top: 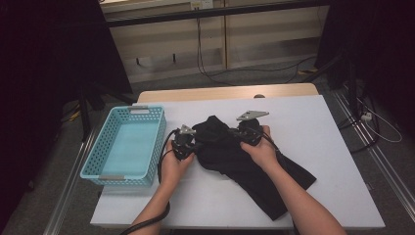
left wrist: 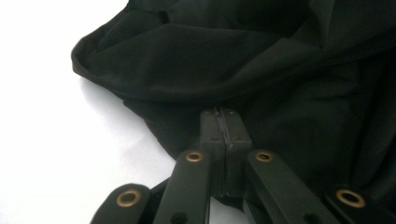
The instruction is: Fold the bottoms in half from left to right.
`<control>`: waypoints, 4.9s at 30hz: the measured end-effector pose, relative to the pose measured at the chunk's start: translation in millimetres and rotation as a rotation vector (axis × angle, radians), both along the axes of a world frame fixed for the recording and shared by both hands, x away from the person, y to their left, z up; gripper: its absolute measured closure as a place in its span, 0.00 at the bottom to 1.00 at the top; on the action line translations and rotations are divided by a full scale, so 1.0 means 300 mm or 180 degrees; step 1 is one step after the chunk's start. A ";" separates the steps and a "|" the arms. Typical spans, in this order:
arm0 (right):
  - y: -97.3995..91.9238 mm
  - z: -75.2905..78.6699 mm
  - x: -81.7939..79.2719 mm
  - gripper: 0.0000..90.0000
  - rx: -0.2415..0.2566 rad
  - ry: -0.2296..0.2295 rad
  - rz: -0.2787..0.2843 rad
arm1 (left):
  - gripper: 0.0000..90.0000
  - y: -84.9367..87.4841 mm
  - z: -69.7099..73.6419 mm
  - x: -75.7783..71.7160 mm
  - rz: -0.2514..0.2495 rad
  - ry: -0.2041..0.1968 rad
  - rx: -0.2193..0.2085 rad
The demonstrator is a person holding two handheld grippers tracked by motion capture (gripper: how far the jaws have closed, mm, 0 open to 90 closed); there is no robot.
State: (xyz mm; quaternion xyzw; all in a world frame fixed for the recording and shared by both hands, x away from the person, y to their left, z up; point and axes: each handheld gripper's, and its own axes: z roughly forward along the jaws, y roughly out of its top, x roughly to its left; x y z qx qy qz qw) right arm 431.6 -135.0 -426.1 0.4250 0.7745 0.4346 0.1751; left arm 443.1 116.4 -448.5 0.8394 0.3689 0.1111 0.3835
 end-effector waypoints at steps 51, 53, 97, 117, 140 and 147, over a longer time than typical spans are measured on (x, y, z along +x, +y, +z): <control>0.019 -0.024 0.061 0.97 0.0086 0.0185 -0.0060 | 0.91 0.032 0.068 0.072 -0.0012 -0.0264 0.0002; 0.020 -0.025 0.060 0.97 0.0096 0.0187 -0.0047 | 0.68 0.027 0.066 0.074 -0.0086 -0.0338 0.0005; 0.104 0.027 0.173 0.74 0.0075 -0.0146 -0.0166 | 0.68 0.093 0.152 0.109 0.0604 -0.0186 -0.0061; -0.182 0.021 -0.129 0.43 -0.0098 0.0040 -0.0119 | 0.51 0.020 0.062 0.170 0.0235 -0.0069 0.0044; -0.349 -0.029 -0.288 0.39 -0.0212 0.0157 -0.0293 | 0.63 0.043 0.043 0.280 0.0575 0.0230 -0.0048; -0.384 -0.016 -0.311 0.44 -0.0208 0.0132 -0.0357 | 0.29 0.061 0.108 0.222 0.0588 -0.0023 -0.0101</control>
